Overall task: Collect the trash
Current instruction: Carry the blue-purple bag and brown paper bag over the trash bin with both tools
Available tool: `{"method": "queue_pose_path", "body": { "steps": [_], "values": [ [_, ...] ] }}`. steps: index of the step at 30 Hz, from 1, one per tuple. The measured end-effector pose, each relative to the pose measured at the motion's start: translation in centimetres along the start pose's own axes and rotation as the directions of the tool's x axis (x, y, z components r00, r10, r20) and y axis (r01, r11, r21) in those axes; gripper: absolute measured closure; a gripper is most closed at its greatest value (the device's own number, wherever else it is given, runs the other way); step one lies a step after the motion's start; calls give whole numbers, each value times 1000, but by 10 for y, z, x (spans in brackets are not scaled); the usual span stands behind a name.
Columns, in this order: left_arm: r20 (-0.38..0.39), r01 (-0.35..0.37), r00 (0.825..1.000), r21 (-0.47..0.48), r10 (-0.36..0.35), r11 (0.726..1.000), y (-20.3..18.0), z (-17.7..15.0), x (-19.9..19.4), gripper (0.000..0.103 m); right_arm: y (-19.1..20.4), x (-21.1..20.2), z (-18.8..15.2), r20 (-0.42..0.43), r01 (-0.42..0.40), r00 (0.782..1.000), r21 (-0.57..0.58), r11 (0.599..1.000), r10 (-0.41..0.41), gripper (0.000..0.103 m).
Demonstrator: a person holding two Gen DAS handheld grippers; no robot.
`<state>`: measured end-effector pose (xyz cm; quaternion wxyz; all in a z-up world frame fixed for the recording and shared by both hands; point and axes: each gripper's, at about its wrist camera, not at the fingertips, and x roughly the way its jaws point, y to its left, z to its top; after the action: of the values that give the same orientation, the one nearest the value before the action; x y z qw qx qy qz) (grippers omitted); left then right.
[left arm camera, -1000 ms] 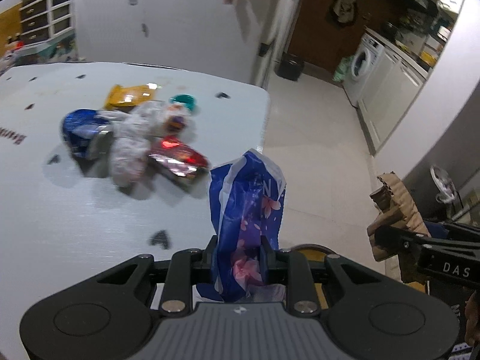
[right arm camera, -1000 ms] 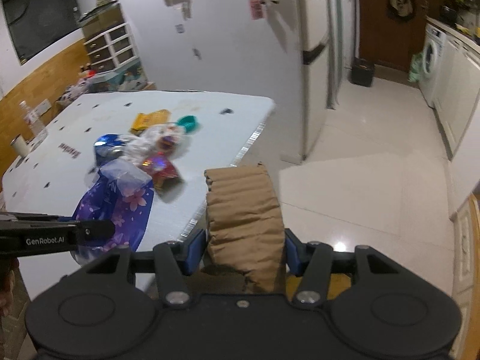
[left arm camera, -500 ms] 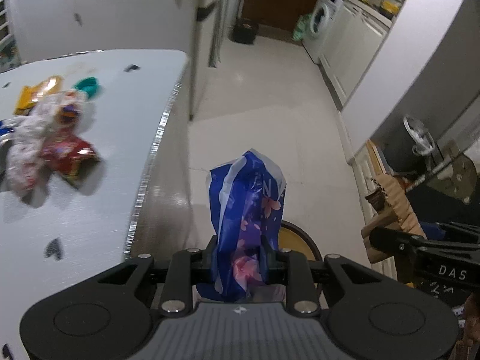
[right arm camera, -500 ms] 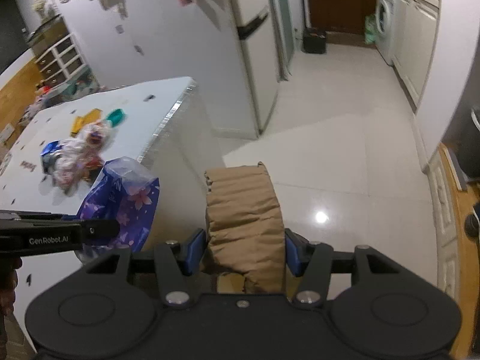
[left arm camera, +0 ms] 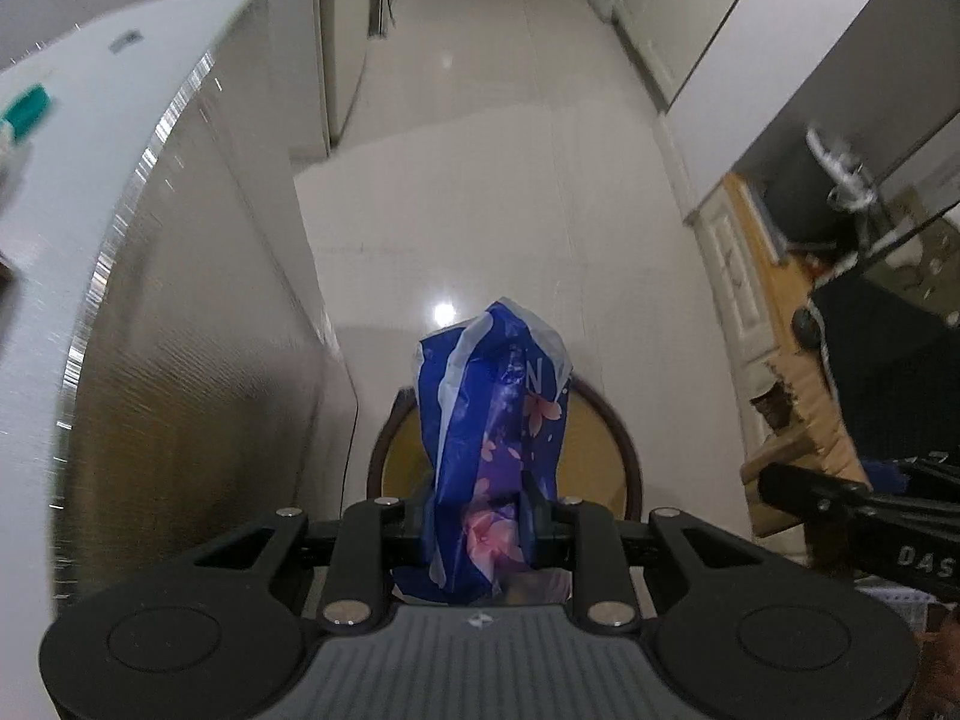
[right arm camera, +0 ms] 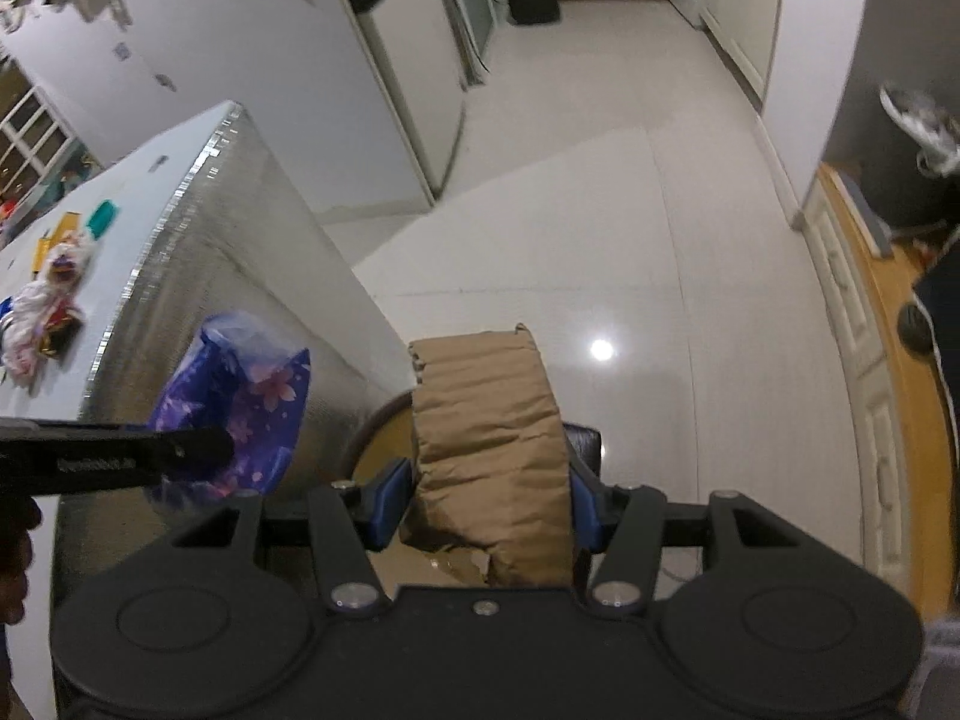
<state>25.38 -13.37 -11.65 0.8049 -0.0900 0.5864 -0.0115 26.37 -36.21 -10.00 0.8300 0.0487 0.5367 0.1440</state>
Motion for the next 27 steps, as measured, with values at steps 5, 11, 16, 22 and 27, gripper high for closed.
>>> {"method": "queue_pose_path", "body": {
  "steps": [5, 11, 16, 22, 27],
  "values": [
    [-98, -13, 995, -31, 10, 999, -1, -1, 49, 76, -13, 27, -5, -51, 9, 999, 72, 997, -5, 47],
    [-175, -44, 984, -106, 24, 993, 9, -4, 104, 76, -23, 56, -17, -108, 24, 994, 143, 989, -9, 47],
    [-199, -96, 978, -161, 63, 982, 17, -9, 138, 75, -29, 86, -25, -143, 42, 990, 188, 981, -15, 47],
    [-238, -117, 969, -175, 74, 978, 26, -17, 172, 75, -30, 116, -35, -183, 47, 983, 223, 974, -6, 47],
    [-257, -126, 963, -169, 79, 977, 32, -21, 192, 74, -32, 139, -43, -212, 42, 977, 258, 965, 14, 47]
  ]
}}
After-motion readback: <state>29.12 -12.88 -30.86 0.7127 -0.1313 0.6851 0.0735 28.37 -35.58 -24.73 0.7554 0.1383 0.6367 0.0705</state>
